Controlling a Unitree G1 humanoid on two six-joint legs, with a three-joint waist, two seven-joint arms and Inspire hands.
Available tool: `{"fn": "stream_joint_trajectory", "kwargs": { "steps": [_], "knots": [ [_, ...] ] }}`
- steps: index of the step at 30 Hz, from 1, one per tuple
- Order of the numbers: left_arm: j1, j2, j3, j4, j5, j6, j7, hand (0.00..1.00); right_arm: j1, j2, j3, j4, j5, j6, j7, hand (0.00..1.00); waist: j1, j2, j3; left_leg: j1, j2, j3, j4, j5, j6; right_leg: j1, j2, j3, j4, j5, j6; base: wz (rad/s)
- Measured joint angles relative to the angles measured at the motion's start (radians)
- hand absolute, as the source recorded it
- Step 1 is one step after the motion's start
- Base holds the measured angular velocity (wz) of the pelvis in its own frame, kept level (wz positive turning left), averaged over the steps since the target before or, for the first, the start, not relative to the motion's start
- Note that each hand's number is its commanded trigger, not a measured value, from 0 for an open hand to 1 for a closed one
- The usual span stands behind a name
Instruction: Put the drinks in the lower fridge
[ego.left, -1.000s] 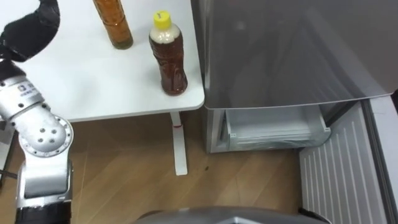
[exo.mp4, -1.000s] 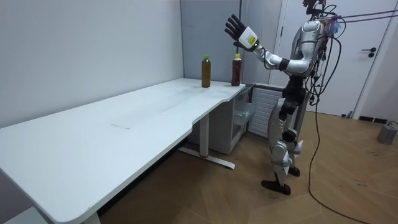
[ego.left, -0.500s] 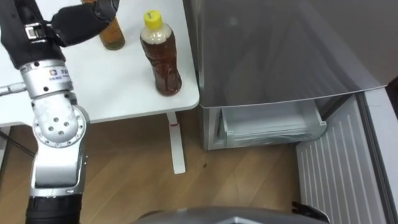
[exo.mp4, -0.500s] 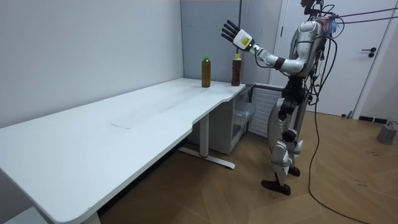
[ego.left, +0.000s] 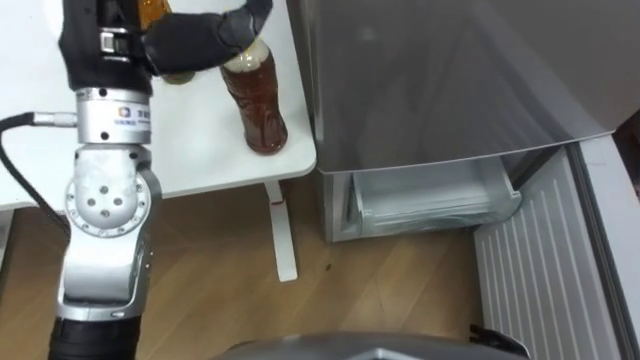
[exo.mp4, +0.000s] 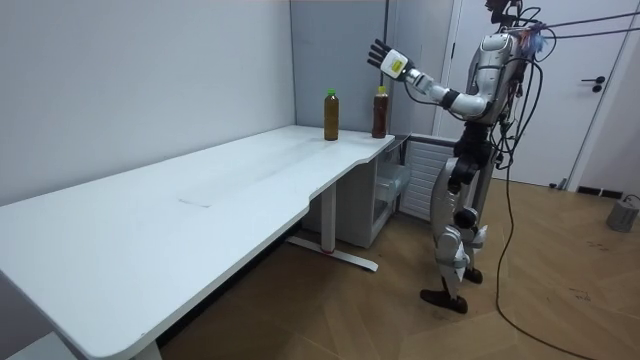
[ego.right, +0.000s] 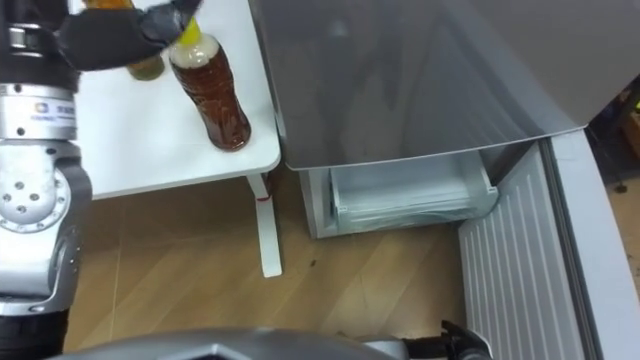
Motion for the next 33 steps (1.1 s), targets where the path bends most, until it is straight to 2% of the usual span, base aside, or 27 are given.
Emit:
{"fn": "stream_joint_trajectory", "kwargs": {
  "steps": [4,10,16,25,33],
  "knots": [
    [0.0,0.0,-0.007,0.001,-0.07,0.022,-0.076,0.0,0.0,0.0,0.0,-0.003,0.015,0.001,-0.001,0.0,-0.003,0.003,-0.0001,0.0,0.001,0.002,-0.001,0.0,0.0,0.001,0.001,0.003,0.001,0.0,0.0,0.0],
    [0.0,0.0,-0.009,0.019,-0.073,0.083,-0.161,0.0,0.0,0.0,0.0,-0.011,0.038,0.01,-0.006,0.0,-0.006,0.01,0.0011,-0.002,0.002,0.002,-0.003,0.0,0.0,0.001,0.001,0.006,0.011,0.0,0.0,0.0],
    [0.0,0.0,-0.01,0.019,-0.079,0.114,-0.222,0.0,0.001,-0.002,0.0,-0.019,0.04,0.023,-0.017,0.0,-0.008,0.017,0.0016,0.0,0.002,0.002,-0.009,0.0,0.0,0.0,0.002,0.013,0.015,0.0,0.0,0.0],
    [0.001,0.0,-0.008,0.02,-0.091,0.13,-0.288,0.0,0.004,-0.006,0.0,-0.026,0.037,0.032,-0.025,0.0,-0.008,0.014,0.0028,0.009,0.002,0.002,-0.01,0.0,0.0,0.0,0.002,0.015,0.016,0.0,0.0,0.0],
    [0.002,0.0,-0.004,0.02,-0.091,0.137,-0.311,0.0,0.008,-0.009,-0.001,-0.025,0.034,0.032,-0.038,0.0,-0.008,0.016,0.0015,0.011,0.002,0.002,-0.009,0.0,0.0,0.0,0.002,0.016,0.018,0.0,0.0,0.0]
  ]
}}
